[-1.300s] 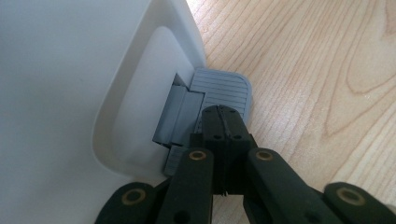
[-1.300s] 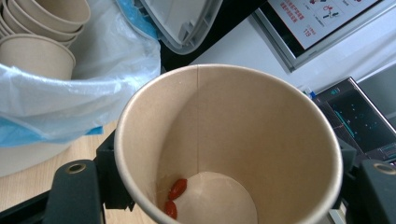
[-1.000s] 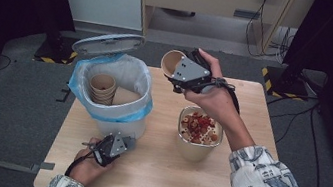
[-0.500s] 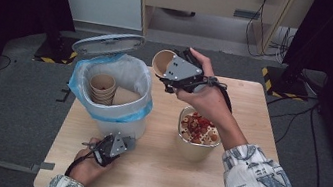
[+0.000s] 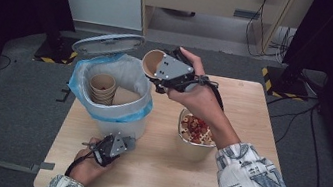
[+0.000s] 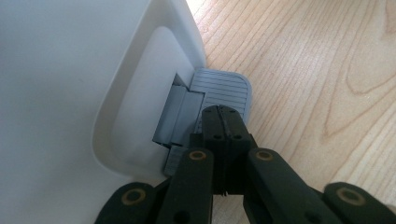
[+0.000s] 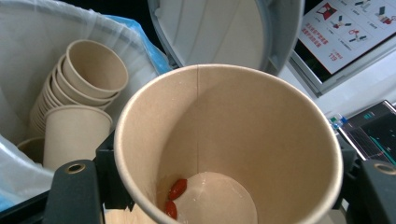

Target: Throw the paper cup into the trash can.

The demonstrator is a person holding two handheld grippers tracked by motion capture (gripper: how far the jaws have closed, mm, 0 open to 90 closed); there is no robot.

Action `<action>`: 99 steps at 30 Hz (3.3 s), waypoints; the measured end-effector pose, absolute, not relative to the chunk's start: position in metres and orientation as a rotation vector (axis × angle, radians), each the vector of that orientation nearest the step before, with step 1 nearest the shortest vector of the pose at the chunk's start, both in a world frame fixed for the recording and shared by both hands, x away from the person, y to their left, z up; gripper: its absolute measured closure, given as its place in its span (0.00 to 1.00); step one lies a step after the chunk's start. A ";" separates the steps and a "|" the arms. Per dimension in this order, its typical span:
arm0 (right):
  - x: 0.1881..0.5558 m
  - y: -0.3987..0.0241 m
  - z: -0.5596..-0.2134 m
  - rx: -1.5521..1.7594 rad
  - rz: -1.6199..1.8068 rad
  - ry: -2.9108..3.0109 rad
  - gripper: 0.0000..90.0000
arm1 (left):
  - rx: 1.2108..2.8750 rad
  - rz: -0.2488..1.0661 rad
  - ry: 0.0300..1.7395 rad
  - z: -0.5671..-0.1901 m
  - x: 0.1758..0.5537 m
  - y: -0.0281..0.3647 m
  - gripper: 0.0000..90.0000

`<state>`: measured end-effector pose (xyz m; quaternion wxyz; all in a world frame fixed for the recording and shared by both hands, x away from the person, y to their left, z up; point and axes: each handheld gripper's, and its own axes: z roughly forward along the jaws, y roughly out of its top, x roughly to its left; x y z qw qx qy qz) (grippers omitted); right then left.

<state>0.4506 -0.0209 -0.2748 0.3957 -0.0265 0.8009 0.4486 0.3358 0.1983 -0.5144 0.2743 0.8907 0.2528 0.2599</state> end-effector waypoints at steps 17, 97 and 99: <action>0.451 0.024 -0.282 -0.095 1.245 2.106 0.30 | 2.394 0.700 0.680 -0.514 0.336 0.198 0.99; 0.481 -0.160 -0.337 0.646 1.218 2.163 0.10 | 2.101 0.639 0.921 -0.487 0.304 0.248 0.52; 0.481 -0.164 -0.338 0.658 1.217 2.156 0.10 | 2.092 0.637 0.939 -0.487 0.303 0.251 0.51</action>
